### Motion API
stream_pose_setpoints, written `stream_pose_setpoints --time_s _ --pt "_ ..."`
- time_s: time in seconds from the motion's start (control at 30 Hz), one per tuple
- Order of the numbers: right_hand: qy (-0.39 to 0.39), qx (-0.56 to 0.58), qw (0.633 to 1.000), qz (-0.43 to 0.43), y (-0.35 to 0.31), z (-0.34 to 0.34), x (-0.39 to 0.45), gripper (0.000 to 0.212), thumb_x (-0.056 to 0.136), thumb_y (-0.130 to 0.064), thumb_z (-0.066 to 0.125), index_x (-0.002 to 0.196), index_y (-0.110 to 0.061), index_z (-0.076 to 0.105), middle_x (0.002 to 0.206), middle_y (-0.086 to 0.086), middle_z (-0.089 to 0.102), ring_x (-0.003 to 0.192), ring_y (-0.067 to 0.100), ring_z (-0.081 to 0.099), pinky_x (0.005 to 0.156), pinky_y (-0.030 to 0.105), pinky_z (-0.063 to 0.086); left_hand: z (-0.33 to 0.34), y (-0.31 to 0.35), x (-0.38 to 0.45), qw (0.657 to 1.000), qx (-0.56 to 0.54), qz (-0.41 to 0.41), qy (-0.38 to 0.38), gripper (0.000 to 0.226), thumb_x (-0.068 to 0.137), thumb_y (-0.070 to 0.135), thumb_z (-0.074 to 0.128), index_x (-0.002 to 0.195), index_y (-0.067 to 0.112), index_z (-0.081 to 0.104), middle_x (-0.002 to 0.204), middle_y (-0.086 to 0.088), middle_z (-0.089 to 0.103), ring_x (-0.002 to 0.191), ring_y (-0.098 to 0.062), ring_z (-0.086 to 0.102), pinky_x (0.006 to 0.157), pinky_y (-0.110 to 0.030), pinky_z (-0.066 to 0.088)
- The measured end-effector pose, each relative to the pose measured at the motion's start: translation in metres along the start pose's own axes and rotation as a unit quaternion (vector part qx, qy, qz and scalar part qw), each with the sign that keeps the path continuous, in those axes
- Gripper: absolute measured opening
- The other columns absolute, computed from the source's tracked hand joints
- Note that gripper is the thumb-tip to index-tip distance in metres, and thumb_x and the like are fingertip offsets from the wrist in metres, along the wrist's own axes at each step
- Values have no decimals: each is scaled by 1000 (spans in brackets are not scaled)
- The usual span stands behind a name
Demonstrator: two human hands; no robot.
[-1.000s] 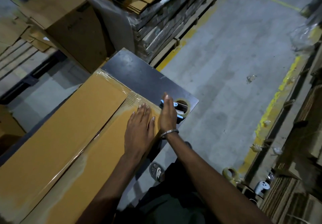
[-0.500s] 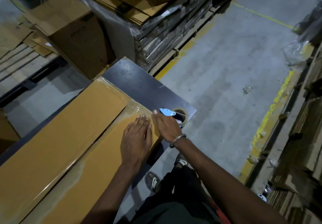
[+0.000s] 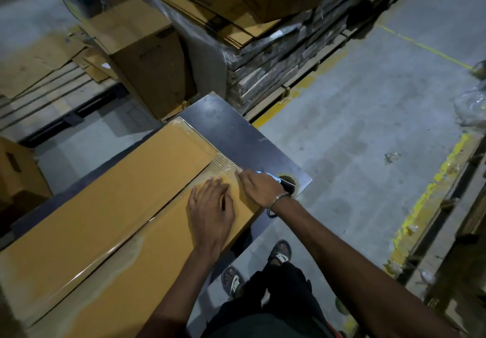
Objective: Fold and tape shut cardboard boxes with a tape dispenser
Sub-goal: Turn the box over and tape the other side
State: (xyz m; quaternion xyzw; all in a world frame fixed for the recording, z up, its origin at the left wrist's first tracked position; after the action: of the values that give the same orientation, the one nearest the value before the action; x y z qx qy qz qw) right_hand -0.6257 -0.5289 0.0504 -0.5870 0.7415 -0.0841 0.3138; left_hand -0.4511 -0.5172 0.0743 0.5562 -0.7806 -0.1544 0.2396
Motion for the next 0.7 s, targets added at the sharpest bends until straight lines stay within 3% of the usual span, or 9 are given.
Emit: stream_pose_setpoints --time_s 0.1,0.13,0.2,0.27,0.33,0.43,0.53,0.63,0.7 --pt "-36 27 998 53 -9 -24 4 87 104 -68 6 104 -11 72 94 13 68 90 27 65 85 38 47 -8 -9 -1 999 0 -36 21 29 102 29 58 127 20 72 149 2 60 144 -14 47 128 -42 18" --pt "1 28 999 29 -21 -33 7 83 106 -66 8 107 -11 71 98 13 69 94 29 66 85 39 49 -11 -11 -1 999 -4 -41 29 29 101 28 59 126 19 71 149 1 60 143 -15 48 127 -40 18" --pt "57 51 995 -61 -48 -33 11 61 110 -55 19 141 -16 55 134 14 64 121 32 62 94 41 49 -20 -14 0 997 -13 -57 55 26 99 22 64 124 19 73 143 0 63 136 -20 54 119 -37 27" --pt "28 38 986 -159 -65 -14 16 59 112 -47 28 163 -17 23 168 7 31 141 28 48 105 42 47 -32 -16 3 993 -13 -71 91 26 96 19 66 121 20 74 133 1 67 123 -24 59 104 -39 38" --pt "8 0 987 -163 -60 -3 23 68 110 -48 30 166 -17 6 171 6 21 134 33 54 98 44 51 -42 -20 9 992 -4 -75 105 30 97 23 61 125 21 72 132 1 67 121 -25 59 98 -40 40" --pt "-16 -65 995 -68 -42 -6 32 72 107 -61 24 161 -14 20 130 19 66 99 36 67 79 41 52 -34 -37 18 994 42 -87 49 47 105 35 51 148 18 58 156 -7 53 144 -29 46 113 -49 39" --pt "-30 -64 997 -32 -53 -25 47 73 102 -73 15 125 -15 53 109 16 71 87 31 63 72 39 48 -10 -47 11 987 104 -120 -19 62 110 49 35 163 17 36 172 -11 27 160 -28 22 127 -52 24" --pt "14 51 993 -105 -84 -31 76 69 108 -61 23 161 -16 24 154 15 49 126 36 58 96 47 50 8 -44 4 977 133 -156 -49 65 112 49 20 168 17 21 176 -8 7 164 -24 4 131 -53 8" --pt "-44 96 980 -169 -96 -15 92 71 110 -52 27 166 -20 -3 171 10 20 144 36 44 111 48 44 16 -35 -1 973 142 -171 -65 66 112 49 14 169 18 11 176 -7 -4 163 -23 -8 131 -55 2"
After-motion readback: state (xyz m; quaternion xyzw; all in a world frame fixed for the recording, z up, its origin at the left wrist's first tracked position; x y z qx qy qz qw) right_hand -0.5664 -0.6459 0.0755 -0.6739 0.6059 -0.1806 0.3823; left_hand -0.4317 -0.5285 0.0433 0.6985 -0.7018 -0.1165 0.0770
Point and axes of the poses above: each hand's wrist, its own x-axis towards the middle knuckle, its own z-axis out of the palm, y = z × x, the point moved 6 cm from there along x, towards the middle knuckle
